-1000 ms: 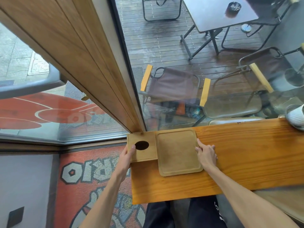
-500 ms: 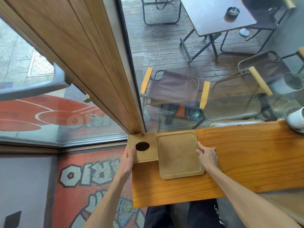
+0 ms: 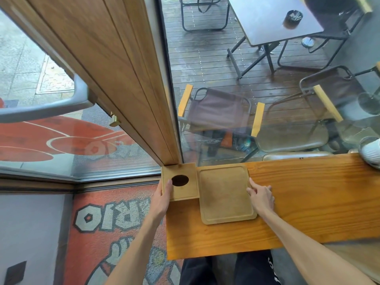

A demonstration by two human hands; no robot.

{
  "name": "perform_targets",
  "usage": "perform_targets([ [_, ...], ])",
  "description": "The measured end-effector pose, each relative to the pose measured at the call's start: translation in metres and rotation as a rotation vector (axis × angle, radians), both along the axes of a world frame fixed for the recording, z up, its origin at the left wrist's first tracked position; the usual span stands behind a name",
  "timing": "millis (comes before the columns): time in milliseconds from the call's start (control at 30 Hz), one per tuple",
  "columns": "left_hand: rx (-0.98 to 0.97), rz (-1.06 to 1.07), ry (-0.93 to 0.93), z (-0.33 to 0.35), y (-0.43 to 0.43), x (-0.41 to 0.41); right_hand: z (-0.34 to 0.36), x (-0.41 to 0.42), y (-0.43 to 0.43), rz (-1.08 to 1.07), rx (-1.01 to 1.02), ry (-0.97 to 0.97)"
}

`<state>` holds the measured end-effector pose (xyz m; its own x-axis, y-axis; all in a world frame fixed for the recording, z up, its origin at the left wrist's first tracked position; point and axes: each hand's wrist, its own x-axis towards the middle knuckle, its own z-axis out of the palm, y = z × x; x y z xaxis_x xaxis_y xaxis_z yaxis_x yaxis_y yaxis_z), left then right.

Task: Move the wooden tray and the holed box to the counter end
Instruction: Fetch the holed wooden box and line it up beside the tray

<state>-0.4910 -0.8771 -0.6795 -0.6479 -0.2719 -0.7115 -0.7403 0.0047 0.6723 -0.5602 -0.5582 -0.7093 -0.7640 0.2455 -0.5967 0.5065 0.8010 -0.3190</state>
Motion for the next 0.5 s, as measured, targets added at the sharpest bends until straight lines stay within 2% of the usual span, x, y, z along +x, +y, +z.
perform_targets([
  [500, 0.113, 0.002, -0.123, -0.001, -0.013, 0.0, -0.007, 0.001, -0.002, -0.087, 0.004, 0.038],
])
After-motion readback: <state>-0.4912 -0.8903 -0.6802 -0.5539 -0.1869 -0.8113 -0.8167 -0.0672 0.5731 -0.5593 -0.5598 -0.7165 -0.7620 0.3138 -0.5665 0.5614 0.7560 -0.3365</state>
